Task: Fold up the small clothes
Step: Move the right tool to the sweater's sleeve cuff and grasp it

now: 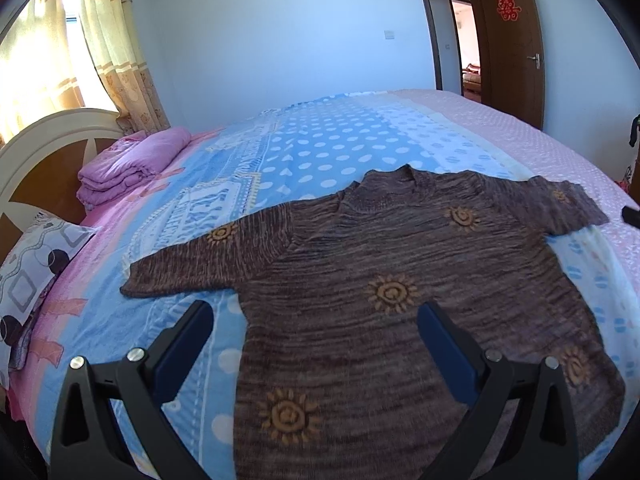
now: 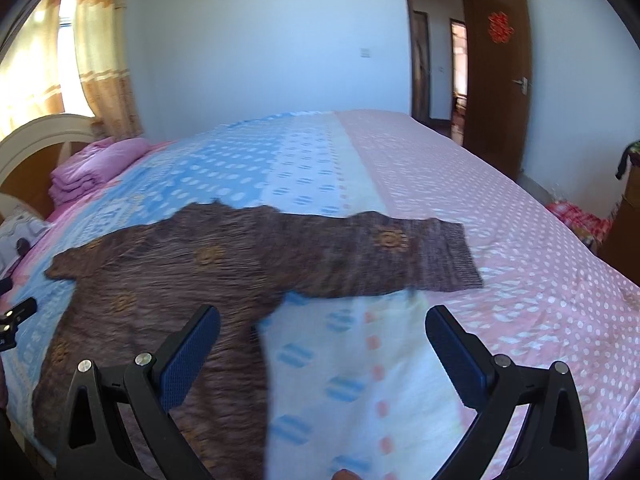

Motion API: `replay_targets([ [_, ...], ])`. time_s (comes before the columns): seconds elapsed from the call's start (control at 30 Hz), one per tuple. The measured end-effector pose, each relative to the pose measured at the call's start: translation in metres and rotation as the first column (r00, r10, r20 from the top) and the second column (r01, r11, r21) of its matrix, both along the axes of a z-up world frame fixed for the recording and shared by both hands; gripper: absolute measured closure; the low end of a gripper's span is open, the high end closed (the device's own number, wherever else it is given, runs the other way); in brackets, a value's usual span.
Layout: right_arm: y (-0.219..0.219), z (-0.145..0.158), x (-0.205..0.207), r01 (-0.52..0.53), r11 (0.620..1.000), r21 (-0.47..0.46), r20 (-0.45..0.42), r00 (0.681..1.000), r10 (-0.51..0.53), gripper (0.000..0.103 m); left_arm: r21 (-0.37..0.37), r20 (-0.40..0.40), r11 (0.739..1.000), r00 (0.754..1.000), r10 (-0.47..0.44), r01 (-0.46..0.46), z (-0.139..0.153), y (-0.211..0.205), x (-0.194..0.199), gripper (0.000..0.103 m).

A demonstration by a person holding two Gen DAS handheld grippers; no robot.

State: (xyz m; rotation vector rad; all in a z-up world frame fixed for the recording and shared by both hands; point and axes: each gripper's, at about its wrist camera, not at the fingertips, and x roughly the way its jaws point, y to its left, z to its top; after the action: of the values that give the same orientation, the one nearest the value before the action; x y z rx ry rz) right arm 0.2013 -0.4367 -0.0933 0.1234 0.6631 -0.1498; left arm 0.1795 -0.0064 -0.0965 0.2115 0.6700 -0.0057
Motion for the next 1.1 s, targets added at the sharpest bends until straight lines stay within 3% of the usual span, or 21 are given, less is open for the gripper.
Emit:
replay_targets([
  [0.3,-0.100,-0.027,0.055,0.183,0.983,0.020,-0.075,0.981,-0.181,0.001,0.001,-0.033,0.999,0.998,0.054,-0.054,-0.029,0.001,0.050,0.000],
  [0.47,-0.135,-0.044,0.077,0.221,0.973,0.062,-0.108,0.971,-0.213,0.003,0.015,-0.050,0.995,0.994,0.100,-0.100,-0.042,0.007,0.074,0.000],
  [0.6,-0.151,-0.063,0.096,0.224,0.968,0.115,-0.170,0.964,-0.203,0.033,0.002,-0.068,0.990,0.988,0.141,-0.141,-0.050,0.018,0.088,0.000],
  [0.83,-0.150,-0.080,0.112,0.226,0.971,0.077,-0.214,0.955,-0.205,0.036,-0.004,-0.102,0.984,0.979,0.178,-0.179,-0.065,0.030,0.098,0.000],
  [0.93,-0.145,-0.083,0.116,0.199,0.979,0.043,-0.209,0.960,-0.186,0.063,0.003,-0.119,0.984,0.977,0.180,-0.181,-0.071,0.029,0.100,0.000],
  [1.0,-0.142,-0.081,0.116,0.163,0.985,0.057,-0.207,0.967,-0.148,0.088,0.003,-0.135,0.983,0.974,0.182,-0.183,-0.074,0.030,0.103,0.000],
  [1.1,-0.135,-0.076,0.117,0.131,0.990,0.055,-0.212,0.970,-0.117,0.093,-0.013,-0.157,0.982,0.971,0.183,-0.187,-0.077,0.033,0.104,0.000],
])
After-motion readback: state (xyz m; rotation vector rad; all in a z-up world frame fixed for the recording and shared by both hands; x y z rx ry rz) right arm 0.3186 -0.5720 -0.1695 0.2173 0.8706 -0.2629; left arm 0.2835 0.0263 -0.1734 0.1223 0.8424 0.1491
